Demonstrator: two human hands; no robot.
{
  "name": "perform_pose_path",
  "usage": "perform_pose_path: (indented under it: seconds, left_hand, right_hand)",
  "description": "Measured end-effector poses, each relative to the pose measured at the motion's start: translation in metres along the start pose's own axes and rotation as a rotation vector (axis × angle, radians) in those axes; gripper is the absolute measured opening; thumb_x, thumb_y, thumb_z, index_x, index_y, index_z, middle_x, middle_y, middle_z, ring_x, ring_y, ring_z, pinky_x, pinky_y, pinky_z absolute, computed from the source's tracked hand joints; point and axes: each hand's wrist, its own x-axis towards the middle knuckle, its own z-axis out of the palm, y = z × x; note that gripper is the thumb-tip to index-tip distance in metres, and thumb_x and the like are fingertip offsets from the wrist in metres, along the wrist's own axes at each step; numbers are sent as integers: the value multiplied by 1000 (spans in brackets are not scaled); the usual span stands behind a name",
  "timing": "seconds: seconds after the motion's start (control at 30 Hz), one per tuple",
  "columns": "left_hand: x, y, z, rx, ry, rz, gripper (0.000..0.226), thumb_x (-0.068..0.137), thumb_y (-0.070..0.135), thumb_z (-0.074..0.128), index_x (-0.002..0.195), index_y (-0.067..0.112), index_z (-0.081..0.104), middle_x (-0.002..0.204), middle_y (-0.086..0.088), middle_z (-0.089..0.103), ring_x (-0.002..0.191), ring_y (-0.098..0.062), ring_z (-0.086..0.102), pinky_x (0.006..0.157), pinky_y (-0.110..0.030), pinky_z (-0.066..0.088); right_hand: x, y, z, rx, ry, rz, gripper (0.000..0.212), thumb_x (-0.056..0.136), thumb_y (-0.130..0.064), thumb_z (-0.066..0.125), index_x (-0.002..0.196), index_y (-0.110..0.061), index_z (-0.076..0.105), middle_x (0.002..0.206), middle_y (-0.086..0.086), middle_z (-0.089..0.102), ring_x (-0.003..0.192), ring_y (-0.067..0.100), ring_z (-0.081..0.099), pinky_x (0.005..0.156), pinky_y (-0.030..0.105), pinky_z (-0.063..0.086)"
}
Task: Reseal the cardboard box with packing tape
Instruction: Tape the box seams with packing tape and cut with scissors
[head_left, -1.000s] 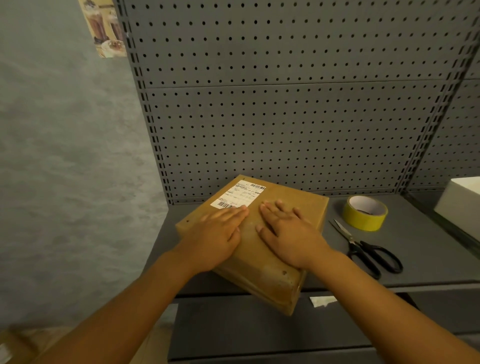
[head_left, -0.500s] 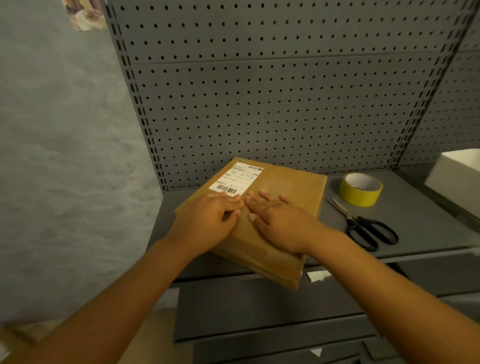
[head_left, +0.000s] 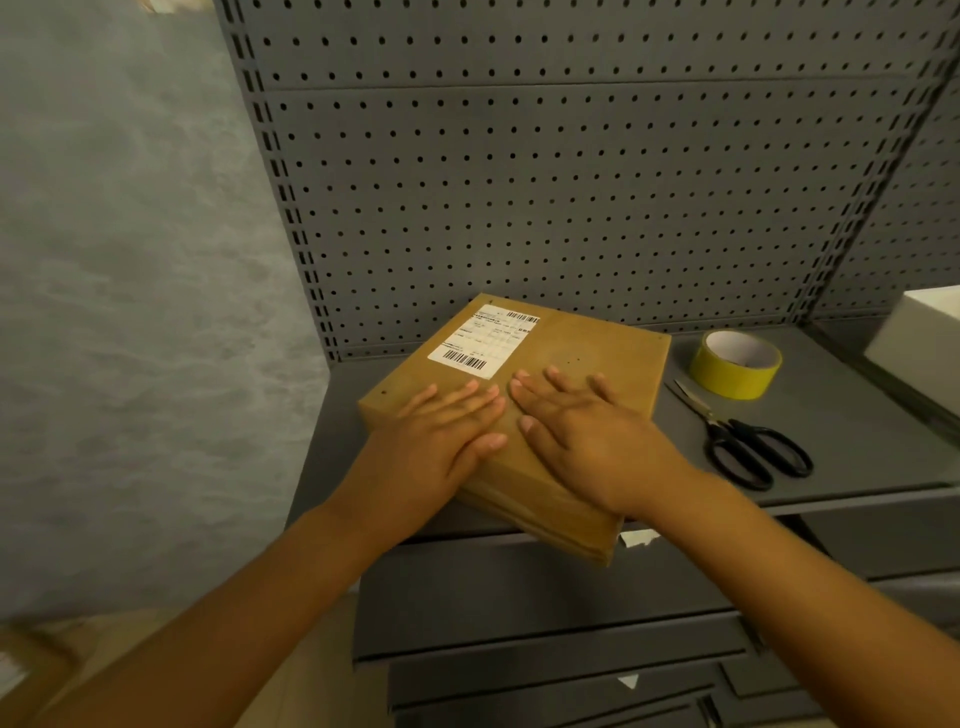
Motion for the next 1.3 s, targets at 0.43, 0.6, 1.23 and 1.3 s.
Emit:
perform_pose_path:
  seconds: [0.43,0.6,1.23,1.3]
  left_hand:
    - [5,-2,-15,-147,-96,-97,54,94,59,22,144,39,29,148,24,28,138,2,20,116,-26,15]
    - [10,-1,-8,-17,-74,-116,74,82,58,0,149,32,19,156,14,17,143,-3,13,115,-24,5]
    - [23,-5,-15,92,-182,-46,62,90,57,-5,149,39,2,151,27,-5,141,5,-8,115,-24,-7]
    - [22,-5,-10,51,-109,-35,67,90,59,-5,149,37,15,155,21,12,143,3,4,117,-24,0]
  right_hand:
    - [15,-11,-5,51,4,49,50,103,-35,22,152,-24,19,159,-8,16,147,12,8,120,39,-1]
    - [29,1,-6,168,-79,-40,53,103,-40,24,153,-27,12,160,-12,9,147,6,1,120,35,0]
    - [1,5,-1,128,37,-66,57,99,-50,26,152,-29,18,159,-12,15,146,6,7,121,34,5]
    - [-4,4,3,116,39,-118,60,96,-55,20,151,-32,17,158,-15,13,147,5,3,121,35,3]
